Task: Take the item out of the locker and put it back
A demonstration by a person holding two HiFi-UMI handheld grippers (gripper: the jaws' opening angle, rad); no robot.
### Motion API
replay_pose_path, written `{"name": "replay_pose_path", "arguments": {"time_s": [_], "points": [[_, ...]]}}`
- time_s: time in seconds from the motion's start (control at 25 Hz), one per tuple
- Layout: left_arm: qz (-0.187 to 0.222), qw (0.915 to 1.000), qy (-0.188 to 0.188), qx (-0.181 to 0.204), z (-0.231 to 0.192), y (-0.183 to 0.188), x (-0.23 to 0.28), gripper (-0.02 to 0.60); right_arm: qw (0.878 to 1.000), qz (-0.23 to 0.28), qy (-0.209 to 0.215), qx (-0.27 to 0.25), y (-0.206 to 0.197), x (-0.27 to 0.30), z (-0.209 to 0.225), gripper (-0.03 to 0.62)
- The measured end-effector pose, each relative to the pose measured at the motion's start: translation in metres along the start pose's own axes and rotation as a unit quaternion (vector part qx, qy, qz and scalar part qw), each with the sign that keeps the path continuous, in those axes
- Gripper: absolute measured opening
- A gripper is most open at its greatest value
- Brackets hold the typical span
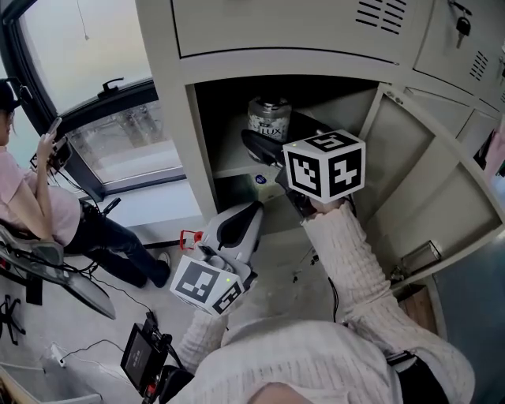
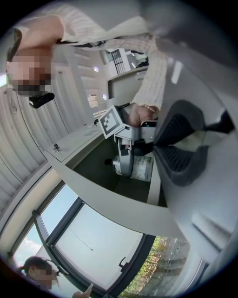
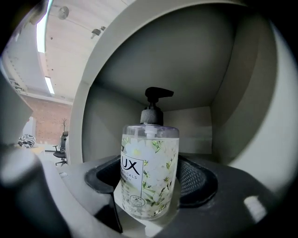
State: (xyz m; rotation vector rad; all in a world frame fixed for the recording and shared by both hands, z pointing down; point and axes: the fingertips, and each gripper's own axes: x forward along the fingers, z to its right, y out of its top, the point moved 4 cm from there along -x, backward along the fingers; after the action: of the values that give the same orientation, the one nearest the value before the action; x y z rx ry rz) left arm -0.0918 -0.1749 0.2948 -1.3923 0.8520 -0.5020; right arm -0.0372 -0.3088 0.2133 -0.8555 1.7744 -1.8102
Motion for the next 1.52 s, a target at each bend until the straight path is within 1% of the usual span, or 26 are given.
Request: {"name": "replay_pose_path", "arguments": {"time_s": [0.24, 0.56, 1.04, 1.28, 1.52], "points": [[0.000, 1.0000, 0.003, 0.003, 0.006, 0.003, -0.003, 0.008, 1.000, 0.027, 0.006, 0.009, -0.003, -0.027, -0.009, 0.364], [-0.003, 0.9999, -0.010, 0.010, 0.016, 0.010, -0.003, 0.006, 0.998, 0.062, 0.018, 0.024, -0.010, -0.063, -0.025, 0.364], [-0.017, 0.9998, -0.003, 0.006, 0.019, 0.002, -0.009, 0.006, 0.993, 0.098, 0.018, 0.068, -0.049, -0.109, -0.024, 0.362], [-0.024, 0.9997, -0.008, 0.003, 0.020, -0.005, -0.009, 0.006, 0.989, 0.116, 0.020, 0.093, -0.069, -0.131, -0.023, 0.360], [-0.024, 0.9997, -0.004, 0.009, 0.018, -0.002, -0.009, 0.006, 0.992, 0.107, 0.019, 0.065, -0.080, -0.143, -0.023, 0.360]]}}
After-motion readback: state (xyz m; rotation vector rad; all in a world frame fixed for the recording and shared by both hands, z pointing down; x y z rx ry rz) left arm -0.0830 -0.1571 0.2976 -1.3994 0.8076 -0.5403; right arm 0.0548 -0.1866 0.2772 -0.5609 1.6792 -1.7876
